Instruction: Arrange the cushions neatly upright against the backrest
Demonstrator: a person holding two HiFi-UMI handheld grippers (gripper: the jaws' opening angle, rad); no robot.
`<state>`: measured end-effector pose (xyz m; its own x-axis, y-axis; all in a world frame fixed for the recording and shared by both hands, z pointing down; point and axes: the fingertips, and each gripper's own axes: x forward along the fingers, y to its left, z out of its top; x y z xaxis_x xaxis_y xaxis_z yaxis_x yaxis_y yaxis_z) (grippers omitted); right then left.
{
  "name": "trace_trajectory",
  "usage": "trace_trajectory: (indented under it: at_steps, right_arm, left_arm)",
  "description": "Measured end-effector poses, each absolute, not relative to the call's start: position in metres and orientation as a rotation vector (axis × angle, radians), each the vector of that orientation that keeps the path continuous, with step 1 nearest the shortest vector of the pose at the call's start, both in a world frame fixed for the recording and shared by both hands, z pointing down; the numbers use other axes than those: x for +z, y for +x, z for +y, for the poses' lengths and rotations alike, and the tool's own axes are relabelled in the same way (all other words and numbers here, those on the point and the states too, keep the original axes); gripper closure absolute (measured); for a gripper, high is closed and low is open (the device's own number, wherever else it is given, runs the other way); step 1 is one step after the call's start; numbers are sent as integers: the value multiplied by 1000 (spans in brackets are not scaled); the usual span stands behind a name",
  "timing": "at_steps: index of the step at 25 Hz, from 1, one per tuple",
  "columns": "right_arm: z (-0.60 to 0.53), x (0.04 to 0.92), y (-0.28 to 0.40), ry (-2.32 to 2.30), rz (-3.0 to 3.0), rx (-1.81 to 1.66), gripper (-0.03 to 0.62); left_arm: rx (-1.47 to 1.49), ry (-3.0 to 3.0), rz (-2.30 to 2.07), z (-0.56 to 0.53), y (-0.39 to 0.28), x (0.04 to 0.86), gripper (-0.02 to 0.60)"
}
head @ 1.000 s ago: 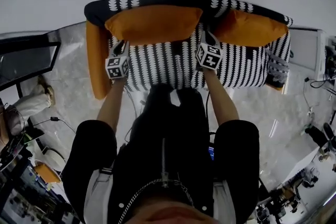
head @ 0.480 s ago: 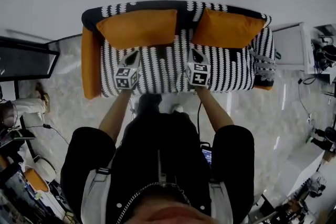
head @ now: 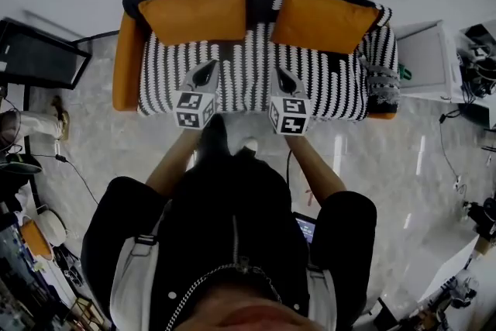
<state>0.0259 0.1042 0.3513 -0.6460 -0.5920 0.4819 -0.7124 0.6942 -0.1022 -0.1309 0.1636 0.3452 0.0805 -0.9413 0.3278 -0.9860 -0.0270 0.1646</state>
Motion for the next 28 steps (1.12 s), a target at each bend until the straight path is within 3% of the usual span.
trace_trajectory:
  at_steps: [8,28]
  right_arm:
    - [158,335,79,969,-2535,454,592]
    - [180,310,107,903,-2614,459,592]
  left_arm:
    - [237,2100,-1933,205,-57,319,571]
    - [202,2094,-1996,246,-15,292,571]
